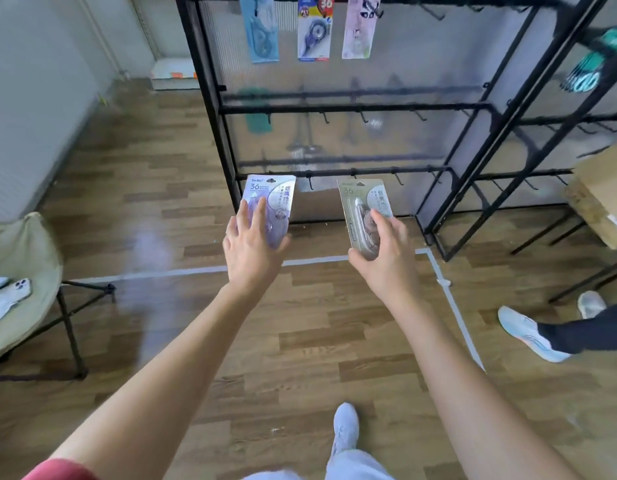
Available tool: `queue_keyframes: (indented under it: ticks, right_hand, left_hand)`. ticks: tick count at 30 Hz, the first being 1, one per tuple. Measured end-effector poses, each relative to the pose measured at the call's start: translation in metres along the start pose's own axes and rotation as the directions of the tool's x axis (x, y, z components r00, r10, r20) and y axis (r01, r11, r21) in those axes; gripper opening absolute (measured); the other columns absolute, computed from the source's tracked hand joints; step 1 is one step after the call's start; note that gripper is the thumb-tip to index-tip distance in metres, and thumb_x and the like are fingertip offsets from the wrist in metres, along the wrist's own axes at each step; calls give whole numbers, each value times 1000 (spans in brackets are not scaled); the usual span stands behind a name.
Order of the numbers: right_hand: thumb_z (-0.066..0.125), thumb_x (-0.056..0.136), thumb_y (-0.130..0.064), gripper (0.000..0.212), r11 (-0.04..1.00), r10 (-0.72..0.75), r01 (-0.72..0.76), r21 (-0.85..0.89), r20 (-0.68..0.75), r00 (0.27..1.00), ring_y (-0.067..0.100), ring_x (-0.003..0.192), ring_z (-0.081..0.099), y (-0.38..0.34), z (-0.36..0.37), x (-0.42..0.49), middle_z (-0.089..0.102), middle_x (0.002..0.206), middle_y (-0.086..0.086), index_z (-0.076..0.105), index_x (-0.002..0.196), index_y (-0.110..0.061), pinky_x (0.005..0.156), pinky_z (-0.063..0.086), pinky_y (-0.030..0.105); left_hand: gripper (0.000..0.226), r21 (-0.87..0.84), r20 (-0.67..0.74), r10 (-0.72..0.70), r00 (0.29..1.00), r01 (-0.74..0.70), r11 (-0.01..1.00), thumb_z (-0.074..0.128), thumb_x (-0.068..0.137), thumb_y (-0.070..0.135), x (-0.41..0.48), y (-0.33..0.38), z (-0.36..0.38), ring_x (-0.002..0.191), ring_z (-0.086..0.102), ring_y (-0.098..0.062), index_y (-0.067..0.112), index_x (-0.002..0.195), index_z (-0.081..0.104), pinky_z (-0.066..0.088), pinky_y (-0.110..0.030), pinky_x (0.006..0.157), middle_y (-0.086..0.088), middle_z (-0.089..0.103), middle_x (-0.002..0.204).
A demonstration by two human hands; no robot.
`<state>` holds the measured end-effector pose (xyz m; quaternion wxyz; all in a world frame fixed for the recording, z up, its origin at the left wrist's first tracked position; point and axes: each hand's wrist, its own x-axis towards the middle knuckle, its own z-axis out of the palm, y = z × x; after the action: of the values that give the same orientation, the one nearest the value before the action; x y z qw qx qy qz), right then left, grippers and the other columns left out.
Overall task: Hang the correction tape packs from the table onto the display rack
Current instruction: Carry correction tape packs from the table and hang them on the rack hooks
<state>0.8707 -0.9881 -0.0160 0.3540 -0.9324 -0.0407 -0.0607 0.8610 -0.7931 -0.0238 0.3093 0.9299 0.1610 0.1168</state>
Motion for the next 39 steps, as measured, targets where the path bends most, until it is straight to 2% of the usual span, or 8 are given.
queue_keyframes:
  ticks: [7, 15, 21, 32, 39]
  right_hand:
    - [70, 79, -23, 71, 991, -130, 128, -31, -105, 986, 33, 128, 38, 15, -34, 126, 34, 144, 17, 40, 142, -12, 105, 34, 44]
    - [71, 80, -22, 71, 976, -217, 216, -27, -189, 958, 38, 131, 32, 11, -55, 249, 31, 146, 20, 40, 142, -10, 109, 28, 46]
    - [72, 79, -21, 70, 964, -259, 267, -12, -284, 923, 39, 128, 35, -11, -63, 332, 34, 145, 20, 43, 141, -9, 107, 30, 50]
    - [73, 78, -20, 72, 935, -327, 355, 2, -381, 865, 38, 134, 32, -35, -79, 426, 34, 145, 23, 41, 141, -7, 109, 29, 53]
    - [75, 76, -19, 73, 917, -359, 398, 18, -398, 844, 38, 132, 35, -35, -86, 463, 37, 143, 22, 43, 140, -6, 107, 32, 52]
  left_hand:
    - [74, -16, -129, -27, 991, 26, 1000, 63, 87, 33, 85, 72, 27, 140, 20, -28, 24, 150, 26, 20, -42, 110, -6, 18, 157]
    - [75, -4, -242, 46, 969, -48, 999, 64, 86, 36, 196, 124, 37, 141, 20, -28, 23, 150, 26, 21, -42, 110, -7, 19, 157]
    - [76, -20, -309, 133, 942, -146, 989, 66, 85, 34, 281, 152, 30, 142, 19, -29, 22, 150, 27, 20, -43, 111, -8, 20, 157]
    - [77, -32, -412, 254, 875, -293, 956, 65, 87, 37, 375, 200, 13, 143, 18, -27, 24, 151, 25, 17, -39, 113, -8, 20, 157]
    - [76, -24, -477, 250, 842, -297, 954, 65, 86, 38, 396, 214, 14, 142, 19, -29, 23, 150, 27, 20, -42, 111, -9, 21, 157]
